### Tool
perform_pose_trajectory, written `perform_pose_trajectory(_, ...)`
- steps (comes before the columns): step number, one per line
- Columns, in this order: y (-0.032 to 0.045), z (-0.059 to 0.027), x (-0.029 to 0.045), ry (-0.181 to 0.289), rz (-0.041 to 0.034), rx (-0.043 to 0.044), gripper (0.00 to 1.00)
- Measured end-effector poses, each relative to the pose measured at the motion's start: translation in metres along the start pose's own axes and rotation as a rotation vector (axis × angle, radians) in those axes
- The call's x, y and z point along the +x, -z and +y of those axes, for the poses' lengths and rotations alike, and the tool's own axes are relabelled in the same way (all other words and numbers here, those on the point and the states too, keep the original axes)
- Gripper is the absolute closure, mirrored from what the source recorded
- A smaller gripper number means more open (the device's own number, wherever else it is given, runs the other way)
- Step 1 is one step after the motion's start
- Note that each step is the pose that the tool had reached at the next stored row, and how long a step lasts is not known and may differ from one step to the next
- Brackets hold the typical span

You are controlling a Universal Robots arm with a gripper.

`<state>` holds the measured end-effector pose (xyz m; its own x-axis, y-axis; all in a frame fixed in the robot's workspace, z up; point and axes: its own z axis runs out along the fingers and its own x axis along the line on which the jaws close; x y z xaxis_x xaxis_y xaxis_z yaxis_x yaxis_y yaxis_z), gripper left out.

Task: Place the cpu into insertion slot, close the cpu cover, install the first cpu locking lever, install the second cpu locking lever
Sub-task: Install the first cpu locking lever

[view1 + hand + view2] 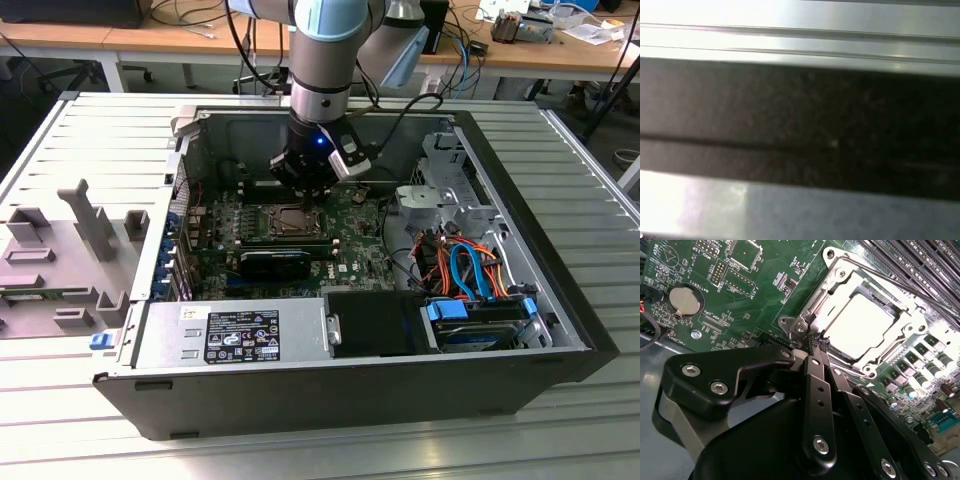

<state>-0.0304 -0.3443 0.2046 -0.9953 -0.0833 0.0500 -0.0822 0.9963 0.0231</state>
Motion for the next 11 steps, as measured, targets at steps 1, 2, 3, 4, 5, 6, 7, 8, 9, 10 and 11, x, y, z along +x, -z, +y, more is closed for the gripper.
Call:
perform_pose_trajectory(1, -0.0001, -0.0001, 0.0000, 0.000, -0.0002, -0.0001, 0.89)
perform_pose_trajectory(2, -0.0002, -0.0003, 0.0000, 0.000, -0.0003, -0.0004, 0.89)
perform_pose_trajectory(3, -0.0003, -0.0007, 0.0000, 0.000, -0.0004, -0.0006, 0.89)
perform_pose_trajectory(4, -0.0002, -0.0010, 0.0000, 0.000, -0.0004, -0.0004, 0.89)
perform_pose_trajectory(5, -0.0001, -0.0017, 0.0000, 0.000, -0.0002, 0.0003, 0.89)
perform_pose_trajectory(6, -0.0001, -0.0025, 0.0001, 0.000, -0.0004, 0.0002, 0.89)
perform_pose_trajectory(7, -0.0002, -0.0034, 0.0002, 0.000, -0.0004, -0.0005, 0.89)
perform_pose_trajectory(8, -0.0002, -0.0039, 0.0002, 0.000, -0.0005, -0.0007, 0.89)
perform_pose_trajectory(9, -0.0002, -0.0040, 0.0000, 0.000, -0.0001, -0.0004, 0.89)
perform_pose_trajectory(10, -0.0001, -0.0041, -0.0004, 0.000, 0.0000, -0.0002, 0.89)
perform_pose_trajectory(11, 0.0000, -0.0042, -0.0008, 0.000, 0.0002, 0.0000, 0.89)
